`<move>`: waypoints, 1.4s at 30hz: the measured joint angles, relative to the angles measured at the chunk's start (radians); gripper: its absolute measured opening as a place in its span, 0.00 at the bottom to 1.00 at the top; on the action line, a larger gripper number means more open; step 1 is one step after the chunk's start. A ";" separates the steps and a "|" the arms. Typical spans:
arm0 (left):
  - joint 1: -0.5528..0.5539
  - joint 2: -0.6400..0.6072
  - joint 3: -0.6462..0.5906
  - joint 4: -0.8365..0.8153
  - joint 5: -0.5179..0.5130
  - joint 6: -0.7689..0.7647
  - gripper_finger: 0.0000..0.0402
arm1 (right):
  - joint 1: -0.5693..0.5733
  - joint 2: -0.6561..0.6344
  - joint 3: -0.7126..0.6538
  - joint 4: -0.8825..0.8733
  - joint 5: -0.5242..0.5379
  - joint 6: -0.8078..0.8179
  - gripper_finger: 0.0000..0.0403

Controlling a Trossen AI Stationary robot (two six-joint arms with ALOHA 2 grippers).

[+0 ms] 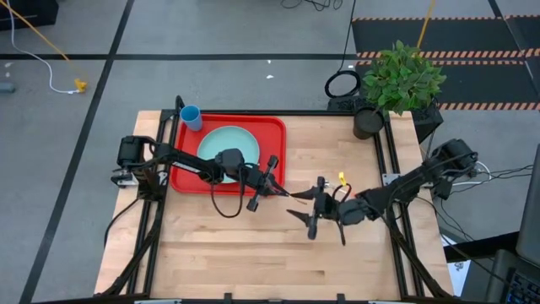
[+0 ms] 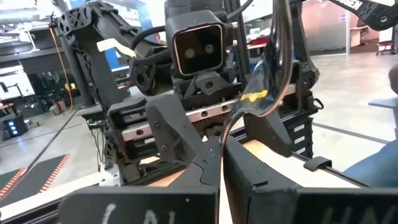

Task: Pick and place plate/cup/fork/spoon on tray
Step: Put the orange fork on the red serving tray to the right of the blue plate

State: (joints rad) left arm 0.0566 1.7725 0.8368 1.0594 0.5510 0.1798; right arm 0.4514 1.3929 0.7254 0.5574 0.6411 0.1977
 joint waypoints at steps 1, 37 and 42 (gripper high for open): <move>0.000 0.000 0.000 0.000 0.000 0.000 0.01 | -0.006 -0.007 0.000 -0.018 -0.003 0.000 0.54; -0.066 -0.001 0.000 0.009 -0.032 0.000 0.30 | -0.282 -0.069 -0.027 -0.145 -0.722 -0.004 0.00; -0.082 -0.001 0.000 0.009 -0.031 0.055 0.30 | -0.335 -0.069 -0.132 0.094 -0.872 0.051 0.00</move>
State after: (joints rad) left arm -0.0251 1.7718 0.8371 1.0687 0.5197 0.2345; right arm 0.1163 1.3243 0.5938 0.6517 -0.2309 0.2484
